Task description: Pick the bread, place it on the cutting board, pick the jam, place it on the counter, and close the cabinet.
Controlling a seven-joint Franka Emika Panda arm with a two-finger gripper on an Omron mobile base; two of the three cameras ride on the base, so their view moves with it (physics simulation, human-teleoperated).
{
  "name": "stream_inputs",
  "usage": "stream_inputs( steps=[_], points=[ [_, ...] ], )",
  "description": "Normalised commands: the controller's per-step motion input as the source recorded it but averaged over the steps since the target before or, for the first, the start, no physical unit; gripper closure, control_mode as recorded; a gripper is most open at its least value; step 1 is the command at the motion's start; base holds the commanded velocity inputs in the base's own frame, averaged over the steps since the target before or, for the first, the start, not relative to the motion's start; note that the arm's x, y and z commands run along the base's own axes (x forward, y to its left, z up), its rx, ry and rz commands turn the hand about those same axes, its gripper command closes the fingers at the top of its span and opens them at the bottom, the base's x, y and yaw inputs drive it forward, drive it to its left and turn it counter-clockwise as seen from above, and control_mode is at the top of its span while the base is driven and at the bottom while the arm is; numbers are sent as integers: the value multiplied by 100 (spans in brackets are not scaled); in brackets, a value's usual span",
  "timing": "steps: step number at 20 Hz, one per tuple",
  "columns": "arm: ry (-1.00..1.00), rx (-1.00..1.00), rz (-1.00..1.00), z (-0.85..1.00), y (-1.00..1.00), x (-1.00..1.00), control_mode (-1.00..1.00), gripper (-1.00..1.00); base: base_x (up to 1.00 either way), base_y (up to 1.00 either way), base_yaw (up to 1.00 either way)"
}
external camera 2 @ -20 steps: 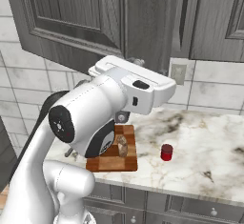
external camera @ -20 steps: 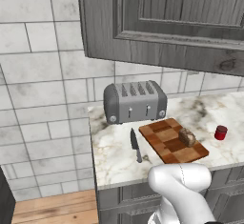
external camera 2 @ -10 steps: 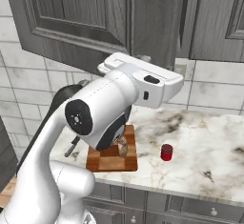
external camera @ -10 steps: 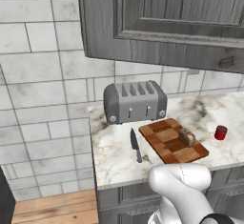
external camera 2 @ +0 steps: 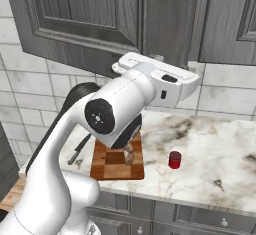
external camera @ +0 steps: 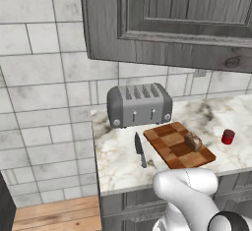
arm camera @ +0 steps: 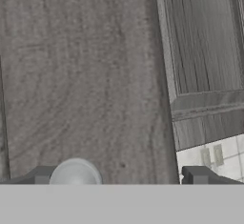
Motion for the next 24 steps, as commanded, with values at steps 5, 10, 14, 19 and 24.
stream_inputs(
  steps=[5,10,14,19,24],
  points=[
    [0,0,3,-12,-18,33,-100,-100,0,0,0],
    [0,0,2,-9,-17,32,-100,-100,0,0,0],
    [0,0,1,-7,-15,33,-100,-100,0,0,0],
    [0,0,1,-6,-17,31,-100,-100,0,0,0],
    [0,0,0,-8,-16,29,-100,-100,0,0,0]
  ],
)
